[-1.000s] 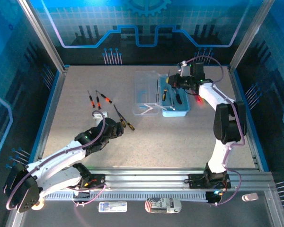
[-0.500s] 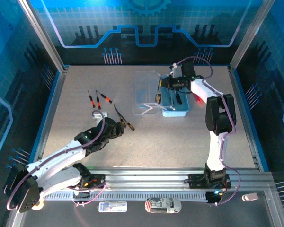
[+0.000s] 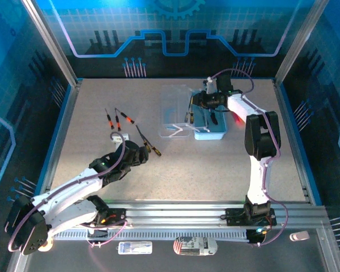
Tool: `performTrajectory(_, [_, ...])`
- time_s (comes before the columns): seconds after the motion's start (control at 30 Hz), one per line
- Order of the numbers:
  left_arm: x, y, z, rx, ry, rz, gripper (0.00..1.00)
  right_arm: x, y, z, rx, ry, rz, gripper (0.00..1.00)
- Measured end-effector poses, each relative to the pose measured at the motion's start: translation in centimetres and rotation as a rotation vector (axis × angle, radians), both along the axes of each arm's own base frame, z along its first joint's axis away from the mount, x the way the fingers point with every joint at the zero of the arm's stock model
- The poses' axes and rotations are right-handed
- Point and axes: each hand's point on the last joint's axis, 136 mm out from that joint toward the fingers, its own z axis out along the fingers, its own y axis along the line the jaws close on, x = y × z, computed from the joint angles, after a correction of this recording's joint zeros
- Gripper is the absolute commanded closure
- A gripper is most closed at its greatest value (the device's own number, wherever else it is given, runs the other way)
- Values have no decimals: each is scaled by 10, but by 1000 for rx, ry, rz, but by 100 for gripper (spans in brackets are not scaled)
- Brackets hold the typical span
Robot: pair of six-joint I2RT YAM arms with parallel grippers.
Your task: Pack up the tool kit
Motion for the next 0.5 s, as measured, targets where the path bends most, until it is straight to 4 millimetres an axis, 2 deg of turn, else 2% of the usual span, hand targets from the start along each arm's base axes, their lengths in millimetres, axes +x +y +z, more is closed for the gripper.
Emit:
performTrajectory(0.17, [2, -5, 9, -21, -3, -13, 1, 0, 0, 2, 0, -2, -4, 72])
performTrajectory(0.3, [7, -12, 23, -47, -22, -30, 1, -6, -4, 11, -4, -11, -36, 71])
performTrajectory(0.43, [13, -17, 30, -39, -30, -43, 1, -32, -13, 34, -5, -33, -81, 67])
performTrajectory(0.5, [17, -20, 31, -33, -30, -48, 1, -49, -17, 54, -12, -77, -99, 67])
